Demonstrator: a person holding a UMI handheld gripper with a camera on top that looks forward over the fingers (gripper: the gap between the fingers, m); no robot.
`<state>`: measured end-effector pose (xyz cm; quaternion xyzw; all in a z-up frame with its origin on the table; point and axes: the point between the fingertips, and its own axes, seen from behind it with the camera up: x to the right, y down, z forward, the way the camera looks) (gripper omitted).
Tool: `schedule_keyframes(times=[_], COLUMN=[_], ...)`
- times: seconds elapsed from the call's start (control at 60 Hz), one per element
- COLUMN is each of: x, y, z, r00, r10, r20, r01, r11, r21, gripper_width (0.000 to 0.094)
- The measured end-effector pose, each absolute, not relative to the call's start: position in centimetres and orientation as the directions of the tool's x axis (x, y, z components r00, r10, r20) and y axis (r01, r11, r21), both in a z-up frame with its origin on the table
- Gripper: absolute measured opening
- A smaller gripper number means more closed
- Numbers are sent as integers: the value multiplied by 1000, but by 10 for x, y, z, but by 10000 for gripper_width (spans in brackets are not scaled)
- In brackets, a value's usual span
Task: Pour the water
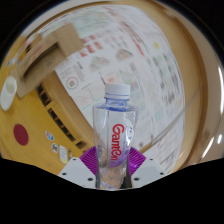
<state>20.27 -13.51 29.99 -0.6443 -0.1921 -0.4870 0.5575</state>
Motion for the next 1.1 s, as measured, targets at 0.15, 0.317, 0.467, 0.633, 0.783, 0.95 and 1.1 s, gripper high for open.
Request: schedule_keyframes(times=[0.15,0.317,0.467,0.633,0.783,0.95,1.1], x=[106,14,-26,-53,-48,-37,-17], y=[-66,-14,11,13,13,6,-4], z=[319,278,230,199,214,283,340], r00=[35,-338,-560,-663,-587,-163,492], r10=[-187,-74,-17,-15,-18,-46,-11], r20=[982,938,828,749,809,985,871], r01=[963,937,828,744,806,985,869], r11=[-255,-113,-5,94,81,53,73], r21=[-83,329,560,661,586,166,-490], gripper_width=[342,340,341,341,341,340,343])
